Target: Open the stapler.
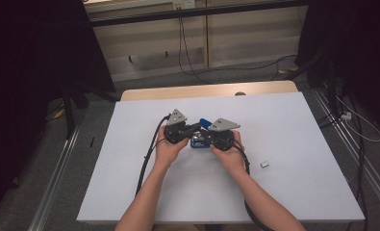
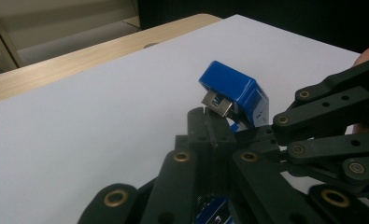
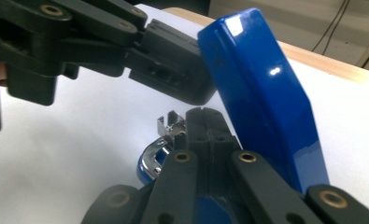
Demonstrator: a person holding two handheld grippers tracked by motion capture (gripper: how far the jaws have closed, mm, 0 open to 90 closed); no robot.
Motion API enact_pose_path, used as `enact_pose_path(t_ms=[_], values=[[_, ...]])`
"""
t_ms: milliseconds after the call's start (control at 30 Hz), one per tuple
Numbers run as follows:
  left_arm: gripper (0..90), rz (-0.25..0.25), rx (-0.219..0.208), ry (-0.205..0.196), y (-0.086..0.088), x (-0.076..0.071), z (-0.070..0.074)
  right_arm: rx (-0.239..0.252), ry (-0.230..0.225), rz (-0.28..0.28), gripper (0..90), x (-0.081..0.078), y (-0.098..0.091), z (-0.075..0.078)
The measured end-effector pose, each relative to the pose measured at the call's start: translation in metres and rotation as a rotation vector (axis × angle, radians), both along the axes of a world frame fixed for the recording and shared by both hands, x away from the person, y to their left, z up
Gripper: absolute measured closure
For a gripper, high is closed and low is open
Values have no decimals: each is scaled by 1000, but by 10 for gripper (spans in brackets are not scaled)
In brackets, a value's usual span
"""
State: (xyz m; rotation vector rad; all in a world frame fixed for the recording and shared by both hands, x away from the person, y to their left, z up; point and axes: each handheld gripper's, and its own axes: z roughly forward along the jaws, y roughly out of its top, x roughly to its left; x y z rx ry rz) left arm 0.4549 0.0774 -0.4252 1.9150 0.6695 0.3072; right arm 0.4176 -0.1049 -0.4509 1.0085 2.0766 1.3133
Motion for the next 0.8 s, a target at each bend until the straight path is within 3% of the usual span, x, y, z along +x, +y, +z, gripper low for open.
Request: enact_pose_path(t_ms=[267, 600, 800], values=[[892, 10, 6, 7, 4, 2, -3, -52, -18, -44, 900, -3, 6, -3], [890, 62, 27, 23, 15, 6, -8, -43, -15, -95, 900, -5, 9, -4], [900, 46, 36, 36, 12, 6, -19, -43, -27, -104, 900, -5, 9, -3]])
